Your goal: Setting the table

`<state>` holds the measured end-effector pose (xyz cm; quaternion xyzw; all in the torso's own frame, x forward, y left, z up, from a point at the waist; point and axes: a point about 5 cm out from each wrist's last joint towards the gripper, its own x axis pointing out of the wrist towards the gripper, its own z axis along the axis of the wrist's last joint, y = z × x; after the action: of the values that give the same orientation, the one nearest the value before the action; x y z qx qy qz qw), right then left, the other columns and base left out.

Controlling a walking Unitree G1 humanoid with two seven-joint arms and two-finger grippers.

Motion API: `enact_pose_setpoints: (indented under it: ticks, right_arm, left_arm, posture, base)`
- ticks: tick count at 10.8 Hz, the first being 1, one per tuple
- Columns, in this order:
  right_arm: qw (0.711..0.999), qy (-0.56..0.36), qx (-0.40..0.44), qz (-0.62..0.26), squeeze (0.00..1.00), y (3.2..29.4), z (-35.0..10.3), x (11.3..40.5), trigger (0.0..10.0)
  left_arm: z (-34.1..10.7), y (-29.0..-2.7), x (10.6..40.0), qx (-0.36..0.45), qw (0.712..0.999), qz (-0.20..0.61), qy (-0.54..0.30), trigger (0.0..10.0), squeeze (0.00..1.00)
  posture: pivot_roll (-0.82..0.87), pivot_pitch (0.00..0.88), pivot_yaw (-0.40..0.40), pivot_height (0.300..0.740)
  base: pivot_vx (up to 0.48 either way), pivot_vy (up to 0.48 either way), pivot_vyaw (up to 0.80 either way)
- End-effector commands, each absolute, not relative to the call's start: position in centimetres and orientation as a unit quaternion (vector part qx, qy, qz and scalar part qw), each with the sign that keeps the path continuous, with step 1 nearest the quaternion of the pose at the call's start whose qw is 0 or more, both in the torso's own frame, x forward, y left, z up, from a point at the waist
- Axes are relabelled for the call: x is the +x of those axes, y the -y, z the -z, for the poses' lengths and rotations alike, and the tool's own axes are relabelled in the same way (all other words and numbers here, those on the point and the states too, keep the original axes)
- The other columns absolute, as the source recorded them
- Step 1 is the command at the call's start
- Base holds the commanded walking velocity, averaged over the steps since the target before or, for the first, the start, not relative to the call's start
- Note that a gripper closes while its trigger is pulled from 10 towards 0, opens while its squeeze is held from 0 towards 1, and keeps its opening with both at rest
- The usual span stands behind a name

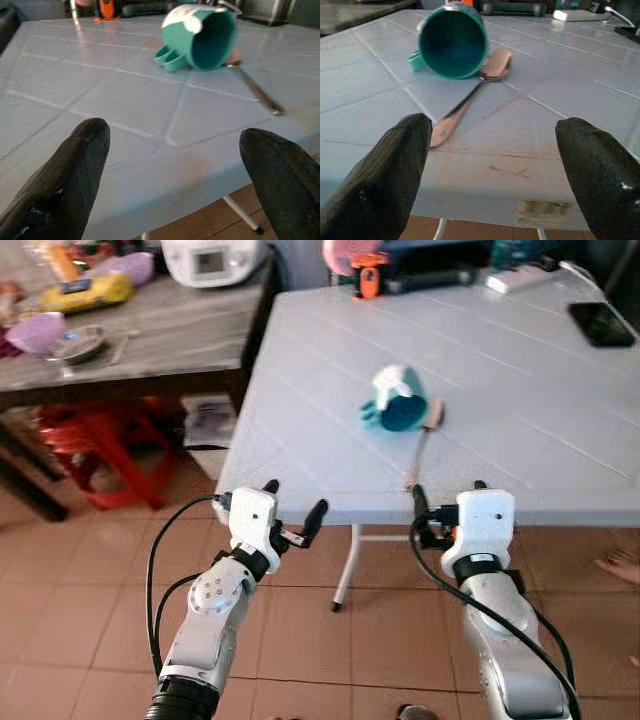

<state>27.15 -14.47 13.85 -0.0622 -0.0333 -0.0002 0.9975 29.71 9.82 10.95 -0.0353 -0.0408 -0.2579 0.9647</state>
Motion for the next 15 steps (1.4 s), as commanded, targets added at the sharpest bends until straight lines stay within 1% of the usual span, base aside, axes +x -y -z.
enact_pose_setpoints:
  ticks: [1, 11, 15]
  right_arm:
    - [0.998, 0.030, -0.055, -0.008, 0.00, 13.9, -13.8, 27.3, 10.0]
    - [0.998, 0.034, -0.059, -0.010, 0.00, 13.8, -13.9, 27.5, 10.0]
    - [0.999, 0.026, -0.045, -0.001, 0.00, 13.6, -13.4, 26.9, 10.0]
  left_arm:
    - [-11.0, -10.1, 29.4, -0.034, 0.962, 0.268, 0.041, 10.0, 0.00]
    - [-10.8, -9.7, 29.0, -0.043, 0.956, 0.289, 0.035, 10.0, 0.00]
    - [-10.1, -10.5, 28.3, -0.037, 0.951, 0.305, 0.015, 10.0, 0.00]
  posture:
    - [-0.13, 0.107, 0.152, 0.740]
    - [-0.13, 0.104, 0.150, 0.740]
    - [-0.12, 0.115, 0.161, 0.740]
  base:
    - [0.000, 0.000, -0.52]
    - [0.331, 0.000, 0.00]
    - [0.000, 0.000, 0.00]
